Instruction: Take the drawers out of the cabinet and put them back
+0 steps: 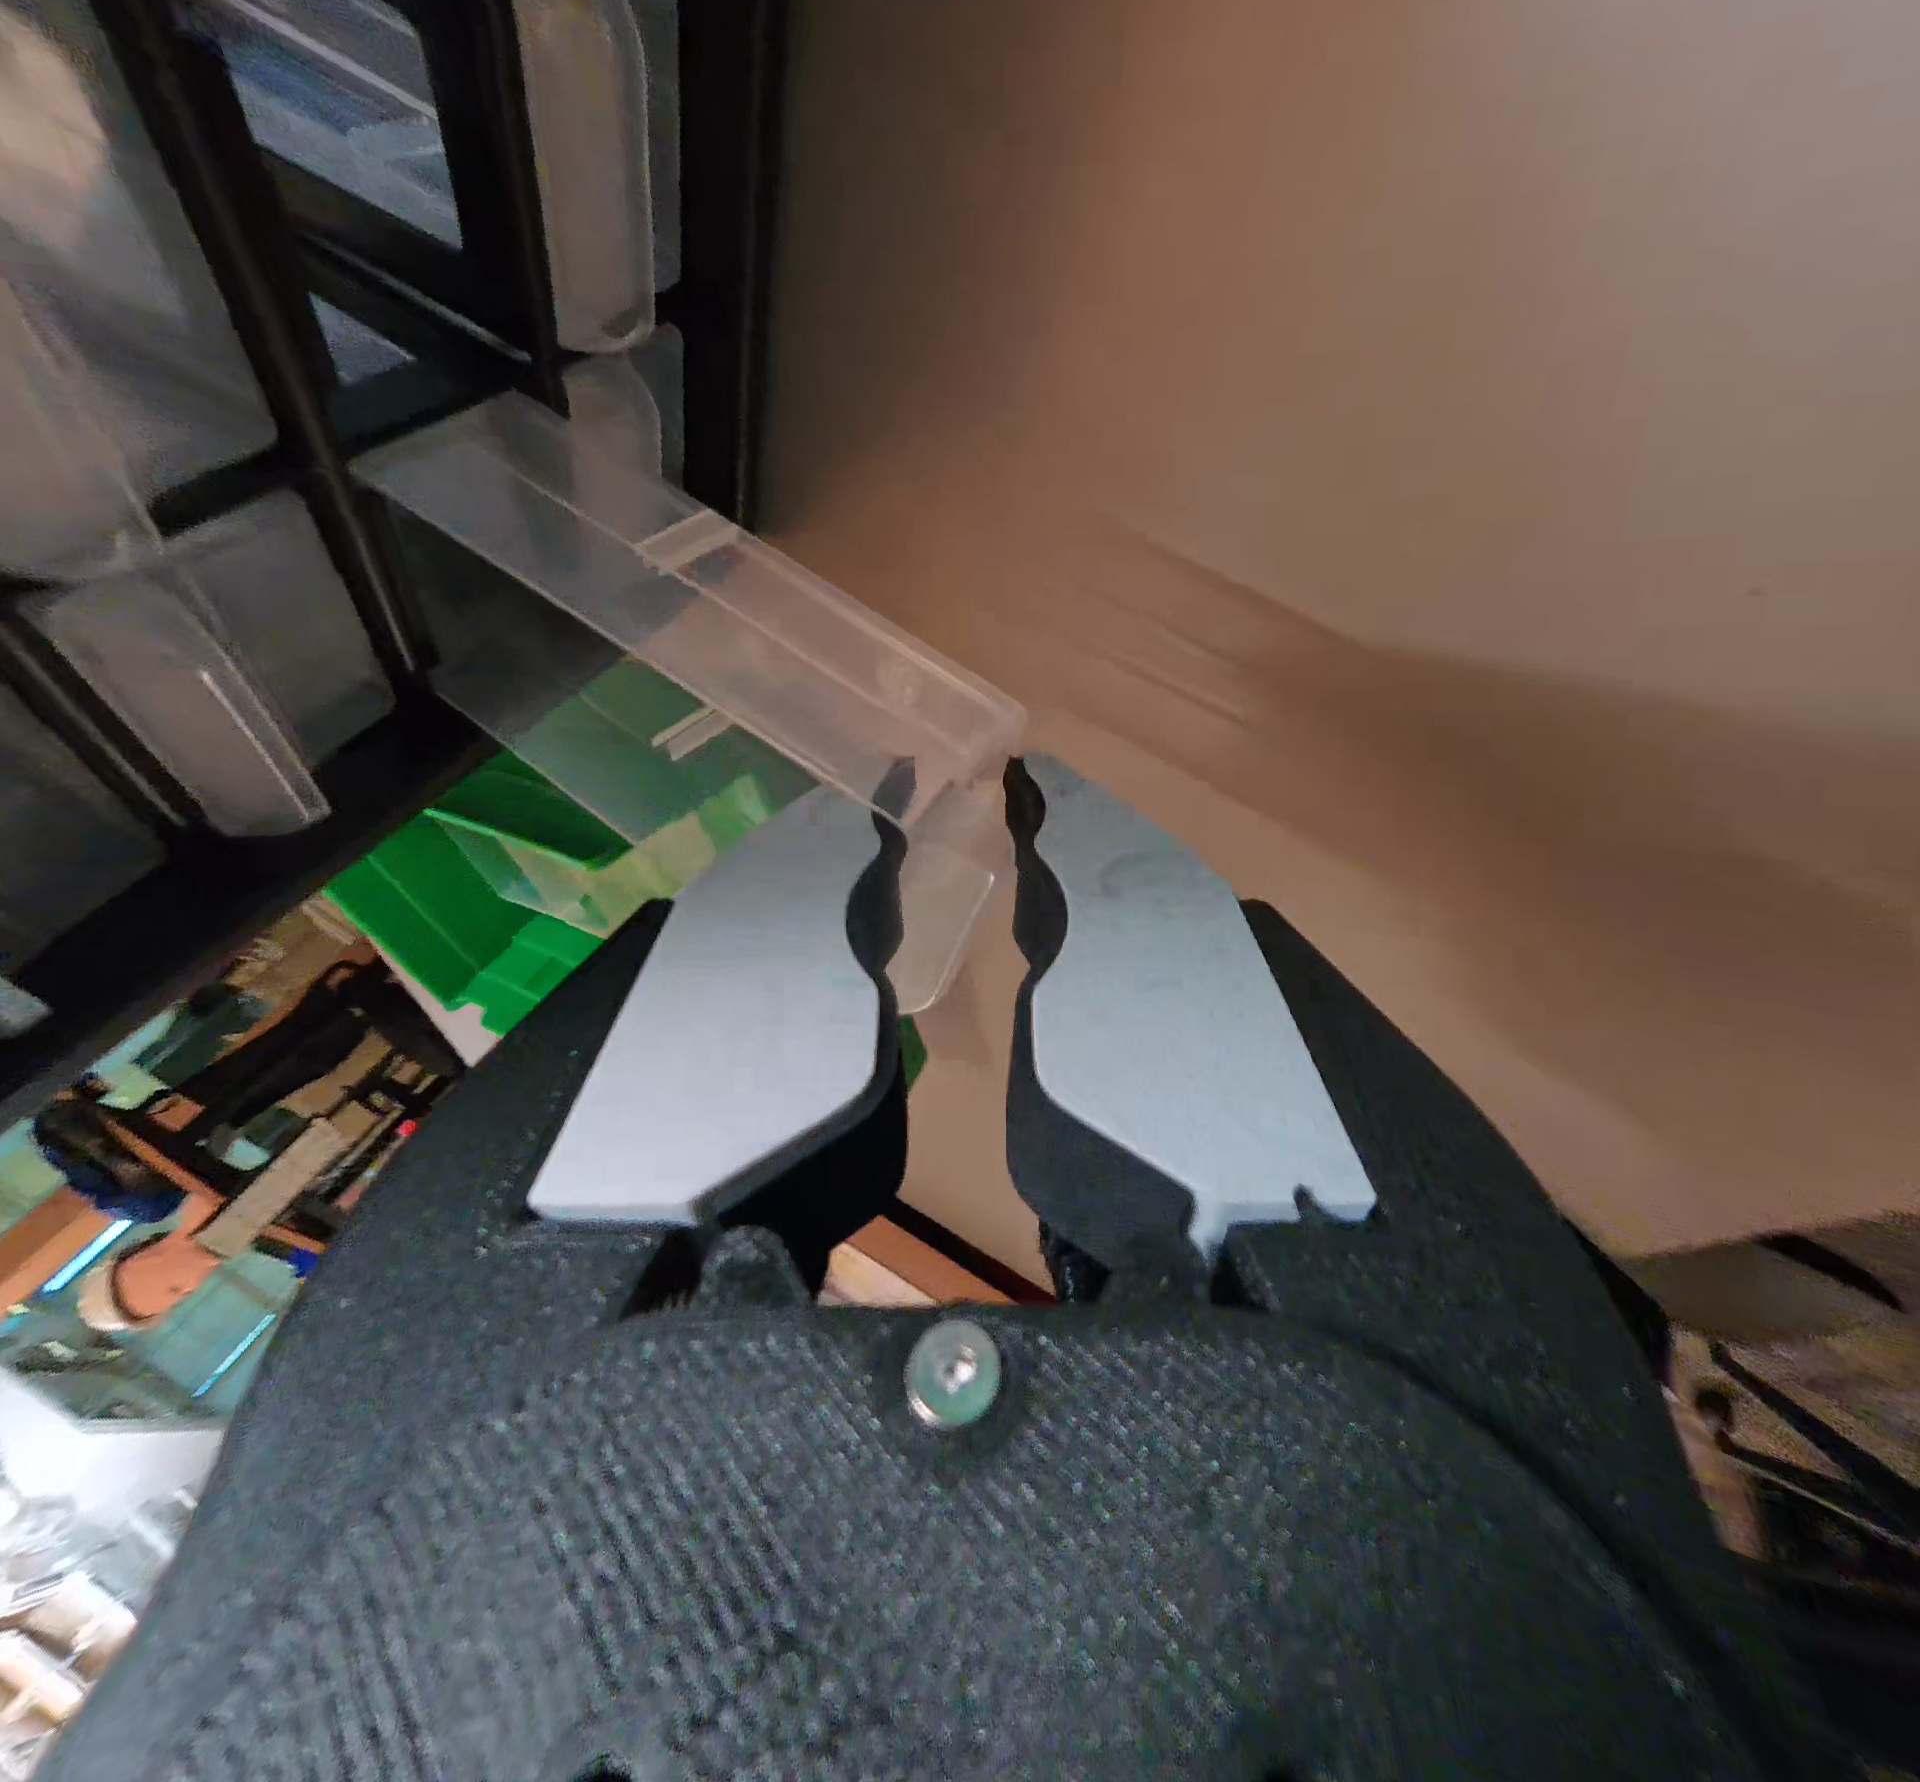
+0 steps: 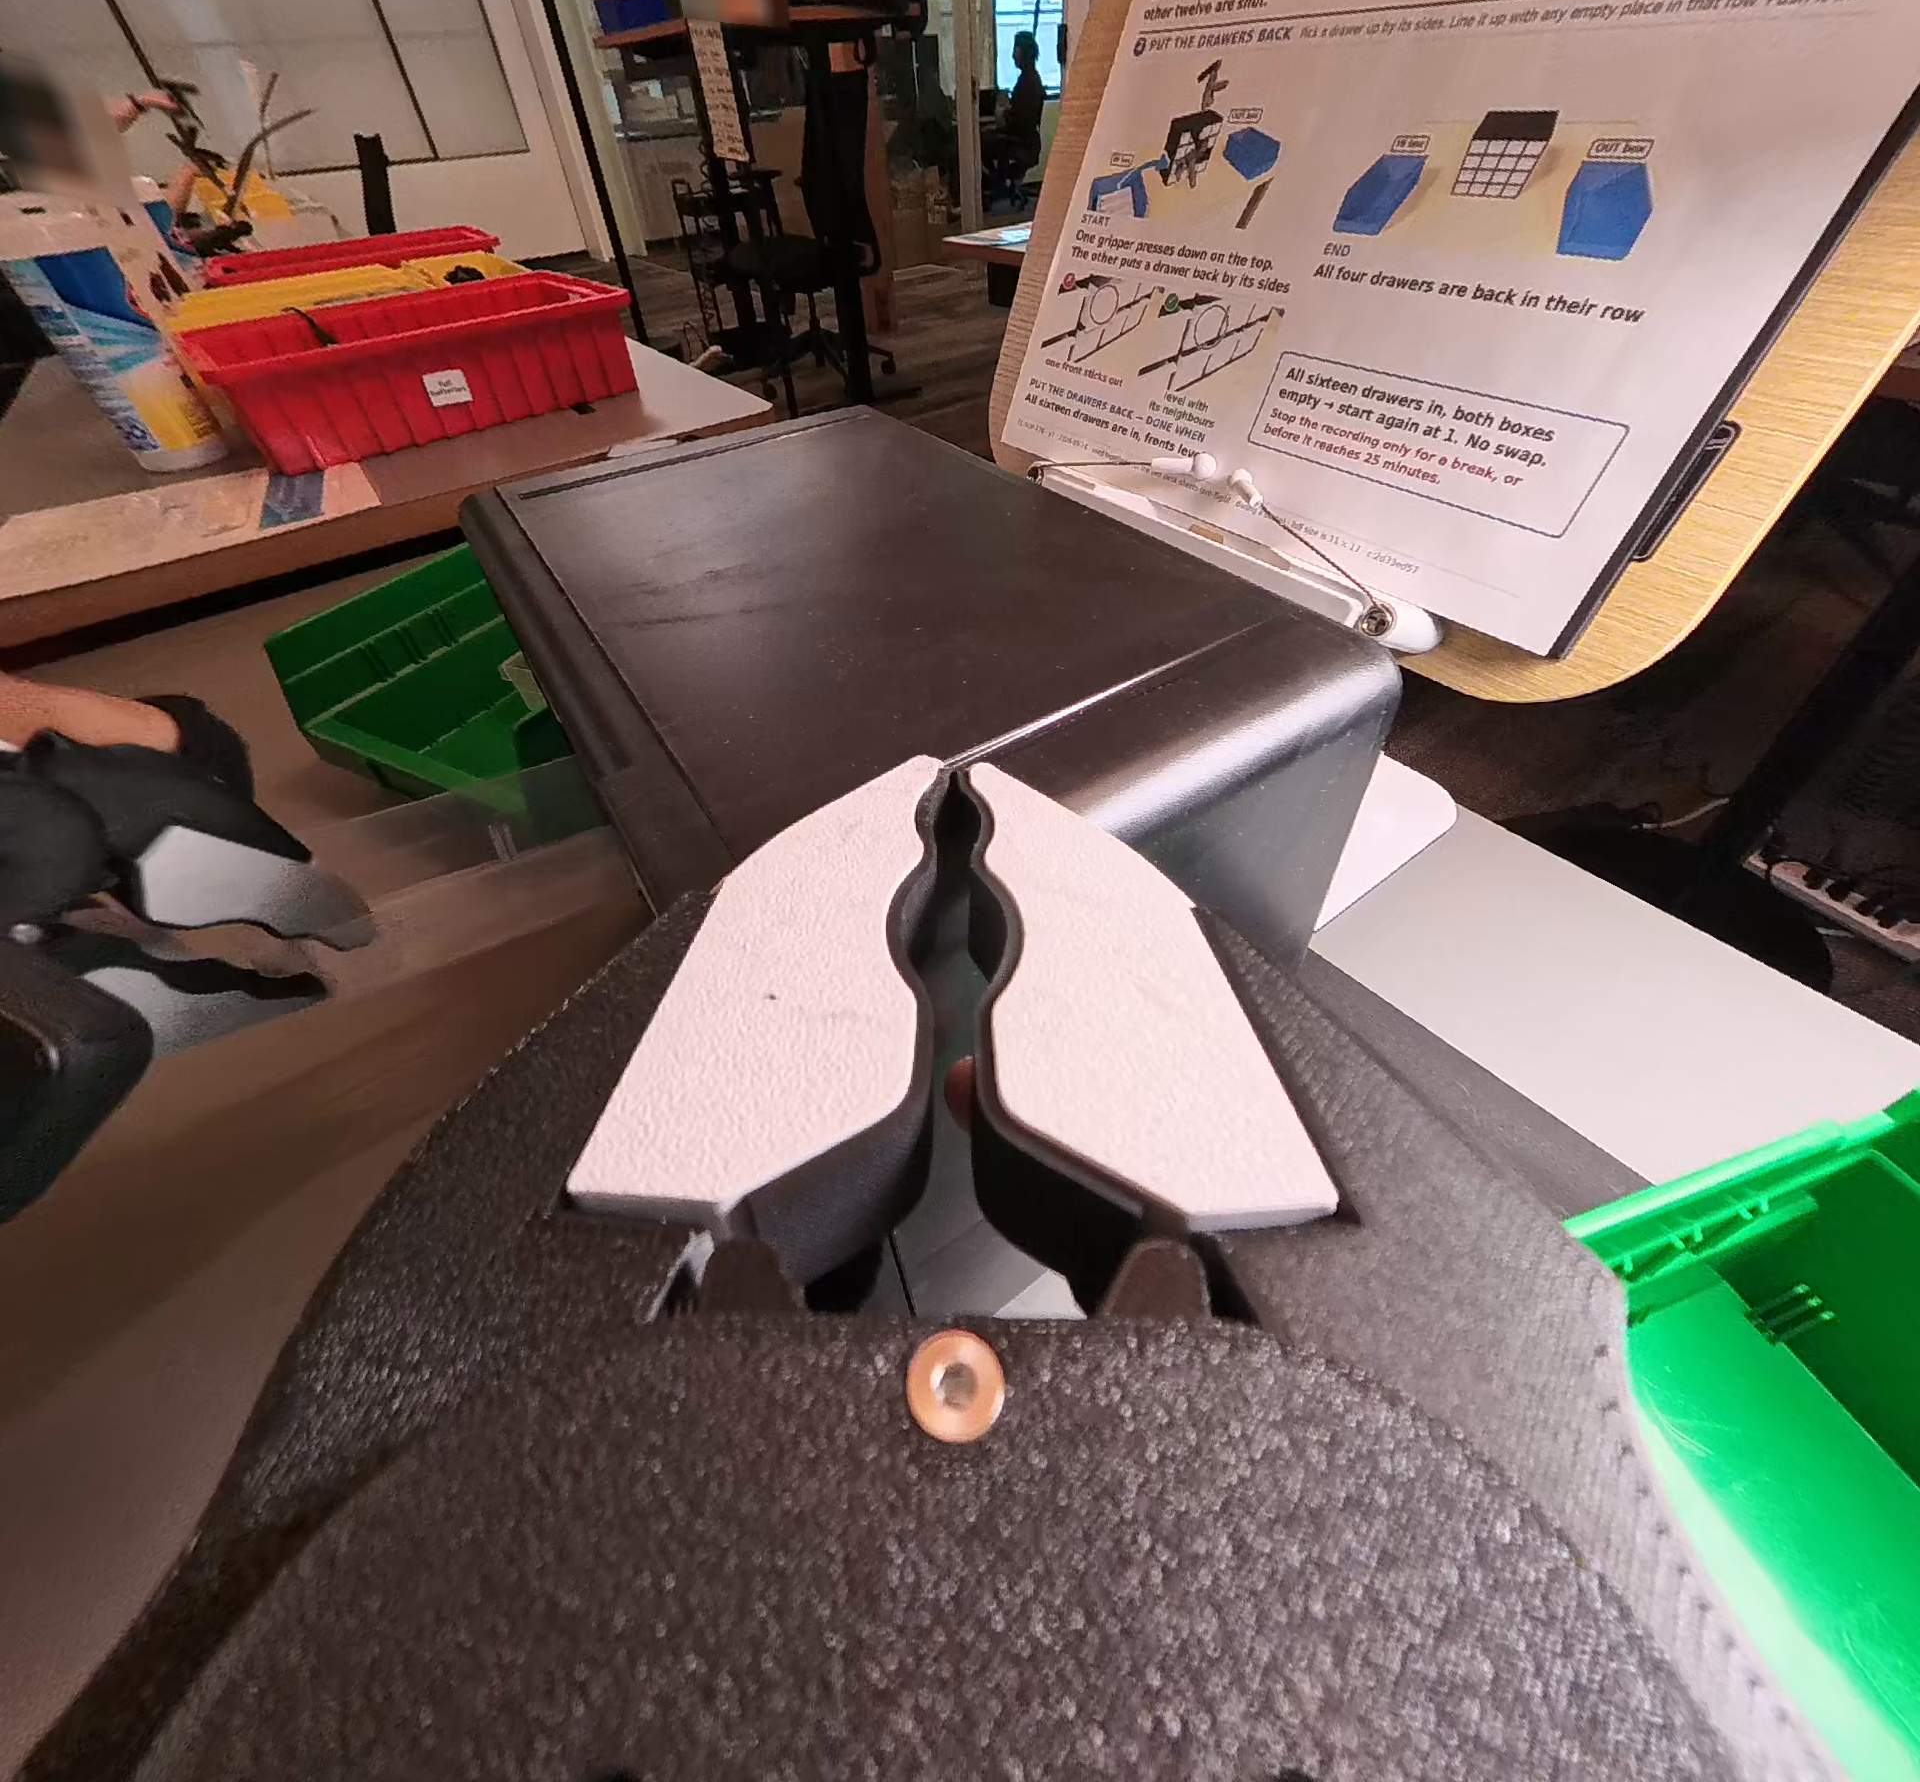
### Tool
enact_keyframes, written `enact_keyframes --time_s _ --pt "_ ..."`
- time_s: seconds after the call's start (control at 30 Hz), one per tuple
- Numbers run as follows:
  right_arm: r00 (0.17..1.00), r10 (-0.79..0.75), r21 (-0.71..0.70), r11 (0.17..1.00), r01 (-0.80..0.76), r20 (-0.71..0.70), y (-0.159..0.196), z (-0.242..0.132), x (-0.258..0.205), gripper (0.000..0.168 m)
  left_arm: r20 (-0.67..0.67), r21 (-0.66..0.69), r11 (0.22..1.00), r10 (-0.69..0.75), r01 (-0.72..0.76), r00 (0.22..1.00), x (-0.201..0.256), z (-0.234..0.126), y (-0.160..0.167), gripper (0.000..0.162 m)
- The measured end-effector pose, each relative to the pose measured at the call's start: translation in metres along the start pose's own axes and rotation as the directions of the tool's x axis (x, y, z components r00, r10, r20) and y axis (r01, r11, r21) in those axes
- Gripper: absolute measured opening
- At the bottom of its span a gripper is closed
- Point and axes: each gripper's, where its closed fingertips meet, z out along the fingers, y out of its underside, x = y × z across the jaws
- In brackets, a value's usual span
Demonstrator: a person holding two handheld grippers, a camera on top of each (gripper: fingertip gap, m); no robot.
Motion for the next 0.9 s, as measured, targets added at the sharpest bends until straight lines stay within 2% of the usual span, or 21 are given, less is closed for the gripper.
enact_keyframes --time_s 0.03,0.13,0.27,0.3,0.4,0.5,0.57,0.73,0.9 --pt "1.000 0.000 0.000 1.000 0.000 0.000 0.000 0.000 0.000 0.000 0.024 0.008 1.000 0.012 -0.012 1.000 -0.002 0.005 -0.002 0.017" --pt "1.000 -0.004 -0.001 1.000 0.004 -0.001 0.000 0.000 0.000 0.000 0.142 0.047 0.997 0.050 -0.057 0.989 -0.020 0.026 -0.005 0.017" --pt "1.000 -0.001 0.001 1.000 0.001 0.003 0.000 0.000 0.000 0.000 0.257 0.174 0.977 0.079 -0.127 0.963 -0.042 0.045 -0.014 0.042" --pt "1.000 0.001 0.003 1.000 -0.001 0.005 0.000 0.000 0.000 0.000 0.280 0.229 0.964 0.070 -0.138 0.957 -0.046 0.043 -0.018 0.043" --pt "1.000 0.008 0.010 1.000 -0.008 0.013 0.000 0.000 0.000 0.000 0.295 0.418 0.905 -0.051 -0.081 0.954 -0.058 0.031 -0.024 0.051" --pt "1.000 0.017 0.017 1.000 -0.018 0.022 0.000 0.000 0.000 0.000 0.229 0.554 0.832 -0.163 0.009 0.960 -0.058 0.024 -0.015 0.059" --pt "0.999 0.025 0.022 0.999 -0.026 0.030 0.000 0.000 0.000 0.000 0.185 0.622 0.781 -0.214 0.055 0.959 -0.053 0.021 -0.007 0.057" --pt "0.998 0.040 0.032 0.999 -0.041 0.041 0.000 0.000 0.000 0.000 0.192 0.755 0.650 -0.340 0.083 0.921 -0.053 0.015 0.007 0.024" --pt "0.998 0.045 0.037 0.998 -0.046 0.041 0.000 0.000 0.000 0.000 0.233 0.787 0.614 -0.379 0.055 0.896 -0.064 0.020 0.000 0.023"
